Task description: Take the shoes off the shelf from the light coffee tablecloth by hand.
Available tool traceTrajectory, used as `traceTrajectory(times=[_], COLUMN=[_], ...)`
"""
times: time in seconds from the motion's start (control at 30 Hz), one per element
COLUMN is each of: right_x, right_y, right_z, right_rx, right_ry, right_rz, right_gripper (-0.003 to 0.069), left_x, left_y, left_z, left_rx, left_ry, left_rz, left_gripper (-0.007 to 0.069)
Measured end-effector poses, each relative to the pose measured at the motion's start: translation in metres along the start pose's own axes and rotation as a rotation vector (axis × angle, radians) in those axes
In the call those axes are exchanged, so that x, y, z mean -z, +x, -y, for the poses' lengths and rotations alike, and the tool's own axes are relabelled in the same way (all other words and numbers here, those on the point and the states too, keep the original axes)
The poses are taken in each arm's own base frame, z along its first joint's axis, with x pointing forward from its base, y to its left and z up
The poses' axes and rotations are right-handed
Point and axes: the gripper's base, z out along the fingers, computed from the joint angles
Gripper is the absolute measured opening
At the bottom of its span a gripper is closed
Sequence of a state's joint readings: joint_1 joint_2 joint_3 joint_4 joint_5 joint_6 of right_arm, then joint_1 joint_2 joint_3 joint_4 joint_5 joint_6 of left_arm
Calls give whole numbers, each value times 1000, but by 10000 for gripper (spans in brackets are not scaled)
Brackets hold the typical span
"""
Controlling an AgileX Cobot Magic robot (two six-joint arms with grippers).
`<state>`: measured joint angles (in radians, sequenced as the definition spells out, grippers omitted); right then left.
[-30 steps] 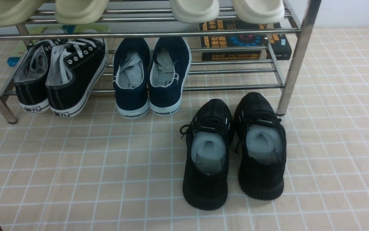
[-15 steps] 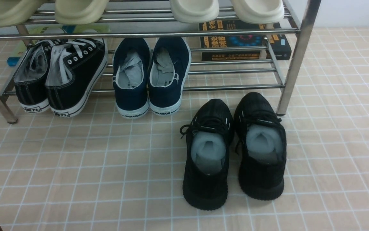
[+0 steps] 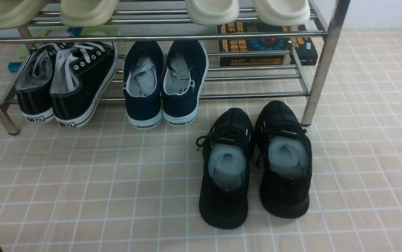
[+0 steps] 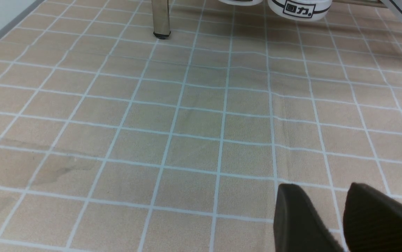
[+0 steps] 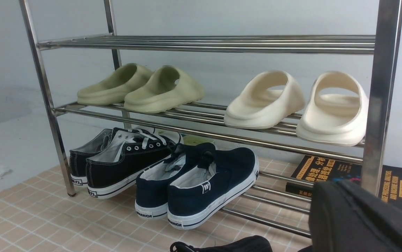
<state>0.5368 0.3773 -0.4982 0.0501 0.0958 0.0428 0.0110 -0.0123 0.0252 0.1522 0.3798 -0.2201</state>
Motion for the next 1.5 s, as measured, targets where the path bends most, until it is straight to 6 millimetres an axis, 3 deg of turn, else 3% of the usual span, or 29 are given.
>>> traceTrajectory(times=[0.6,0.83,1.23,1.33,1.5], right_x=[0,9,44,48,51], right_y=[7,41,139,152,157], right_z=[1,6,31,34,37], right_rx=[-1,15,29,26,14], right_ry=[2,34,342,386,441], right_rz=[-36,-106,-191,-207,-256], right_gripper=[6,10,21,24,29], left_x=[0,0,0,0,0], left_y=[0,0,0,0,0], left_z=[0,0,0,0,0], left_rx=[0,0,0,0,0], left_ry=[0,0,0,0,0], left_rz=[0,0,0,0,0], left_gripper=[239,239,239,239,239])
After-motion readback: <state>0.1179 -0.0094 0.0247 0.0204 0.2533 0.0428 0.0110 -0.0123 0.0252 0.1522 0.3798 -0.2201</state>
